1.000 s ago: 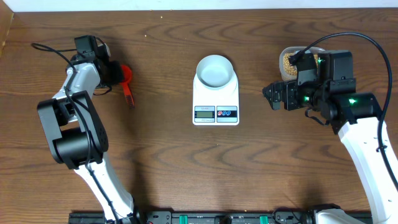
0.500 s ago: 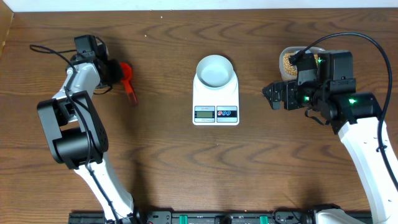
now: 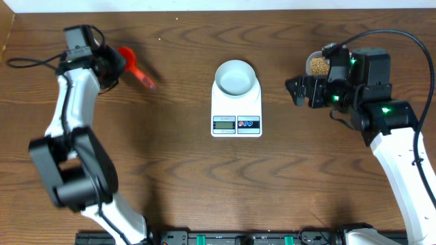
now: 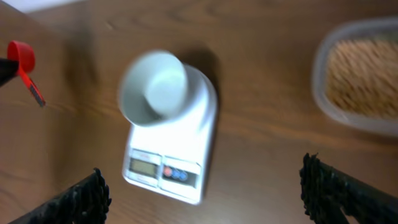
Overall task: Scoop item into bowl and weigh 50g on scale
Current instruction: 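Carry the scoop over the scale and pass its handle to the right gripper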
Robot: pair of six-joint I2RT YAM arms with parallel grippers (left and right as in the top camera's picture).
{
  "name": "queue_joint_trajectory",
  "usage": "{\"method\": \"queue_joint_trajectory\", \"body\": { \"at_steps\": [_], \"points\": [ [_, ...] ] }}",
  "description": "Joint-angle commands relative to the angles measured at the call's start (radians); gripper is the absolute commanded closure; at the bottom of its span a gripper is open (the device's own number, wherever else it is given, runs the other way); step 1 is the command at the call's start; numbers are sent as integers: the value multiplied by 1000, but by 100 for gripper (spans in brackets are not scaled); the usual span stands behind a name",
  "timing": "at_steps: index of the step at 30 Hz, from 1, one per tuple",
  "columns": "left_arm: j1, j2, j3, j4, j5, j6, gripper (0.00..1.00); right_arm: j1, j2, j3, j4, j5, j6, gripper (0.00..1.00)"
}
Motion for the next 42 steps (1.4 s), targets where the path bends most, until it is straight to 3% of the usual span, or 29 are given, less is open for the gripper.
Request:
{"method": "queue_joint_trajectory", "body": {
  "at_steps": [1, 5, 11, 21, 28, 42],
  "points": [
    [2, -82, 21, -22, 173, -185, 93, 27, 27, 18, 77, -111, 100, 5],
    [-27, -146, 21, -76, 297, -302, 93, 96, 63, 18, 239, -139, 164, 6],
    [-117, -163, 21, -211, 303, -507, 92, 184, 101, 19, 377, -137, 239, 10],
    [-316, -163, 21, -249, 294, -627, 93, 240, 134, 18, 421, -122, 349, 29],
    [-414, -163, 21, -248, 187, -795, 93, 242, 135, 18, 421, -122, 435, 43],
    [-516, -163, 21, -240, 125, -818, 93, 311, 172, 18, 382, -95, 434, 55]
  ]
}}
